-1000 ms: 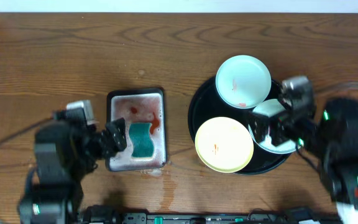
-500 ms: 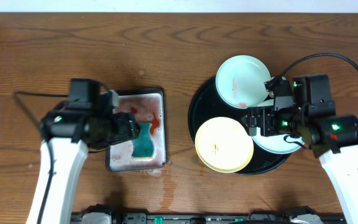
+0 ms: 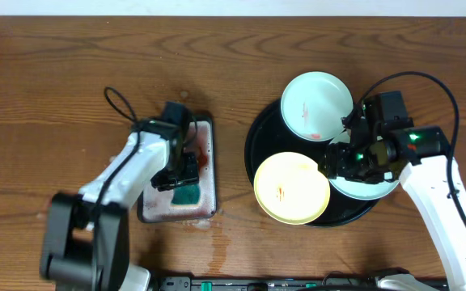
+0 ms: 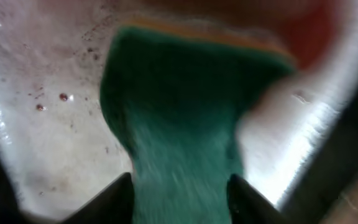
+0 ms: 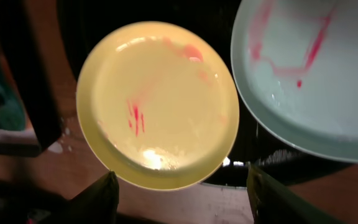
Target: Clean dirty plates on tray and stack at the side
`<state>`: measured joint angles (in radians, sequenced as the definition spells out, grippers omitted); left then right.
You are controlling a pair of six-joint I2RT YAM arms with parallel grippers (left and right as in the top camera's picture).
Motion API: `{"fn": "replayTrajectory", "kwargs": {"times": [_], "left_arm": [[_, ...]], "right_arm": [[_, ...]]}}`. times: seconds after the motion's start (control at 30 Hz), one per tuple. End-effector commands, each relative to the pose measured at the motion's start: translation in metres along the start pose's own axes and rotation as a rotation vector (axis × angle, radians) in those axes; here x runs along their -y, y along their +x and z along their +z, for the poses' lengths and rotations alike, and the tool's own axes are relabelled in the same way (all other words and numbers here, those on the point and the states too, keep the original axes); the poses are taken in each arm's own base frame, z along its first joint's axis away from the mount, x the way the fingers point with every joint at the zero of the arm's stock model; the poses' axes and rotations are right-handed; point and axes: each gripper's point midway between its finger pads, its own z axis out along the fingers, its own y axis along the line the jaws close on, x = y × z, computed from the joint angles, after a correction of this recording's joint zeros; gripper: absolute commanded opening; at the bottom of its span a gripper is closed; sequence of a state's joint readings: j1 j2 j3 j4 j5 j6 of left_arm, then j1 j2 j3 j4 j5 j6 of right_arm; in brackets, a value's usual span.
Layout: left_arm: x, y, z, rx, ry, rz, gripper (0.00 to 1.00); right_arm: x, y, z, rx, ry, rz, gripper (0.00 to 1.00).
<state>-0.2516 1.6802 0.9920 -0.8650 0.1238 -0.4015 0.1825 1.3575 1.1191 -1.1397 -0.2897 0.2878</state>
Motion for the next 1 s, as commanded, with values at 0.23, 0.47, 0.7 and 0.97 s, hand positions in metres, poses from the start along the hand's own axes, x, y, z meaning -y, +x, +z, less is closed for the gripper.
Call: {"fn": "replayTrajectory", "kwargs": {"times": [0.23,0.47,0.7,0.97], "left_arm": [[-0.006,-0.006,0.027,-0.029,-0.058,-0.043,0.07],[0.0,-0.006,-0.016,0.058,0.005,-0.034,0.07],[0.0,0.004,-0.064,0.177,0.069,0.007,0.07],[0.012,0.012,-0.088,0.232,0.172,0.05,0.07]], "right_arm": [[0.015,0.02,0.026,-0.1,0.025,0.051,0.66],[0.027,0.031,0.054,-0.108,0.027,0.054,0.43],[0.033,0.047,0.09,-0.109,-0.023,0.079,0.46],[0.045,0.043,0.103,-0.055,0.017,0.137,0.39]]}}
